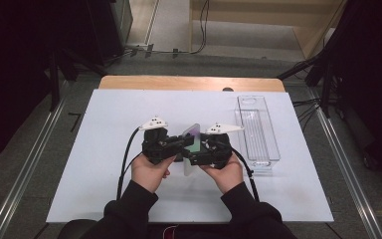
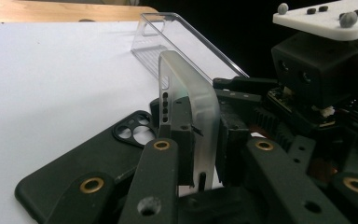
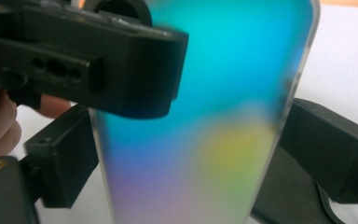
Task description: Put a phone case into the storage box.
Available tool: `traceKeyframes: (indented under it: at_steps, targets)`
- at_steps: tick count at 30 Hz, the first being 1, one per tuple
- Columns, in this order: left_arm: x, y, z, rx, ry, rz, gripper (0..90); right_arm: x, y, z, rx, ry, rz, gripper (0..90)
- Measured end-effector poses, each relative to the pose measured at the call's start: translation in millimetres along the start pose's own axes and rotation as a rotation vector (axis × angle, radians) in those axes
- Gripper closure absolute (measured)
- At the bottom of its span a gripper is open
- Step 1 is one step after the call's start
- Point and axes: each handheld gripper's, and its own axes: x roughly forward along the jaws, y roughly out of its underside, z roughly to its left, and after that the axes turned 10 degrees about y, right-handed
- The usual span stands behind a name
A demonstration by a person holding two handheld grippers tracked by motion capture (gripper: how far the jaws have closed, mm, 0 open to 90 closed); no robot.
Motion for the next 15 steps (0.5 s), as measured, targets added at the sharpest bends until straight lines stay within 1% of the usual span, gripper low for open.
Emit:
traceKeyframes:
  at_steps: [1, 4, 6, 8, 9, 11, 13, 15]
  targets:
    - [0.2, 0.2, -0.2, 0.002, 0.0, 0.001, 80.7, -0.3, 0.2, -0.4, -0.005, -0.012, -0.001, 13.8]
    - [0.1, 0.2, 0.7, -0.003, 0.002, -0.003, 80.6, -1.5, -0.1, 0.5, -0.01, 0.004, -0.002, 14.3]
    - [0.3, 0.1, 0.5, -0.004, 0.004, -0.001, 80.4, -2.2, -0.3, 1.0, -0.024, 0.019, -0.007, 14.5]
    - [0.4, 0.0, 0.4, -0.007, 0.004, 0.001, 79.6, -2.6, -0.4, 1.3, -0.025, 0.024, -0.005, 14.6]
    - [-0.2, -0.3, 0.4, -0.01, 0.006, -0.001, 77.2, -2.7, -0.4, 1.4, -0.026, 0.028, -0.004, 14.6]
    - [-2.1, -1.4, 0.3, -0.013, 0.019, -0.011, 64.5, -2.8, -0.2, 0.4, -0.027, 0.038, 0.0, 14.6]
    - [-3.0, -3.6, 0.6, -0.019, 0.01, 0.014, 53.6, -3.4, -0.3, -1.5, -0.022, 0.045, 0.006, 14.6]
    - [-4.3, -4.1, 0.5, -0.019, -0.001, 0.027, 46.9, -3.8, -0.3, -3.7, -0.026, 0.05, 0.007, 14.6]
